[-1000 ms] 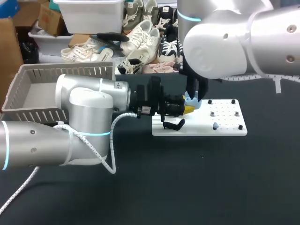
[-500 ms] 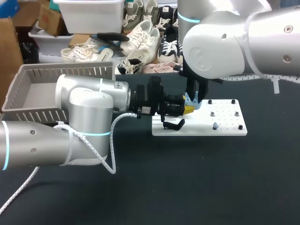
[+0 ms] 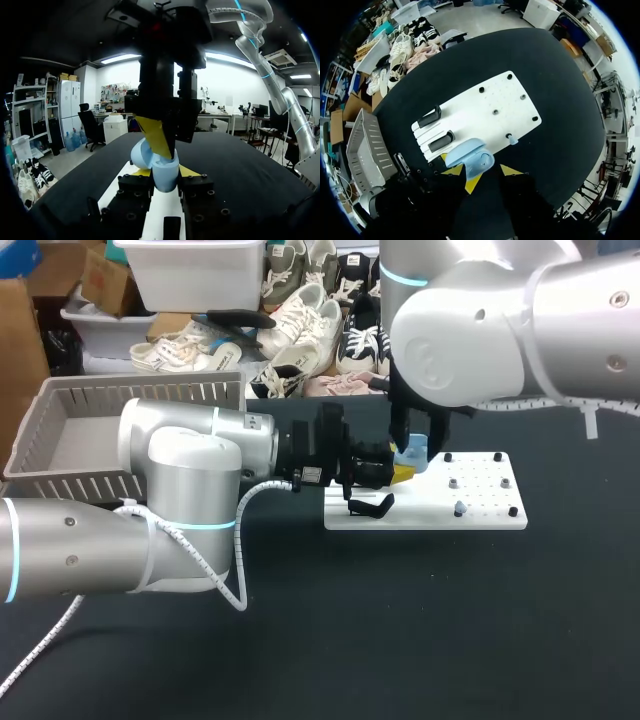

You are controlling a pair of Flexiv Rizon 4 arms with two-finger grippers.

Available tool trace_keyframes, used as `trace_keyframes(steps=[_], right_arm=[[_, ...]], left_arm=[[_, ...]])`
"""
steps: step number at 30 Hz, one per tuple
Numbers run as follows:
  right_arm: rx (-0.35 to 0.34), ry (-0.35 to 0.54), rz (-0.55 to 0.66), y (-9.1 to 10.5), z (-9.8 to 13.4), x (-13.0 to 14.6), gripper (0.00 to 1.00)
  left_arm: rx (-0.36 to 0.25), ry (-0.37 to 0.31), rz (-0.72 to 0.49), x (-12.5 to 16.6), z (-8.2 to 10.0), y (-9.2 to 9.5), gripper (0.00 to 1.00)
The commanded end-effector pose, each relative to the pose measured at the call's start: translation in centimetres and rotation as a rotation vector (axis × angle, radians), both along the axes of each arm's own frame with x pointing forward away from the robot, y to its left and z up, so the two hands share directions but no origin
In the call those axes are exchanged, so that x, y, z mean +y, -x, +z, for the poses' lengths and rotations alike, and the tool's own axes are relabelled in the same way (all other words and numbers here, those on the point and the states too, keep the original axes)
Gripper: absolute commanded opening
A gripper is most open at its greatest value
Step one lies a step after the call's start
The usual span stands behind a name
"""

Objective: Pick up each earbud case from the left stands, insert the matching earbuds, close the lid, and place the case in the box.

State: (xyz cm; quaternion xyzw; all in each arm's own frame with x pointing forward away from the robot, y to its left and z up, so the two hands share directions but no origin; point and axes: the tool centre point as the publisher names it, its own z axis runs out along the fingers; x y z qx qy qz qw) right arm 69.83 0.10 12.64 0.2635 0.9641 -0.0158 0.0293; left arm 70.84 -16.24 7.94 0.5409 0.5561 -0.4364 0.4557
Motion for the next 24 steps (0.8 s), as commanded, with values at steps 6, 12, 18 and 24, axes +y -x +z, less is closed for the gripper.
trace_keyframes(steps=[6,12,18,24], right_arm=[[-0.081,-0.037,0.046,3.4,1.7,-1.1,0.41],[-0.139,-0.057,0.108,5.0,1.4,-2.1,0.4],[-0.174,-0.071,0.147,6.2,0.2,-3.1,0.41],[-0.185,-0.083,0.162,6.2,-1.7,-4.4,0.41]], left_arm=[[-0.001,0.003,0.001,0.0,-0.1,0.0,0.0],[-0.001,0.003,0.001,0.0,-0.1,0.0,0.0],[-0.001,0.003,0.001,0.0,-0.1,0.0,0.0],[-0.001,0.003,0.001,0.0,-0.1,0.0,0.0]])
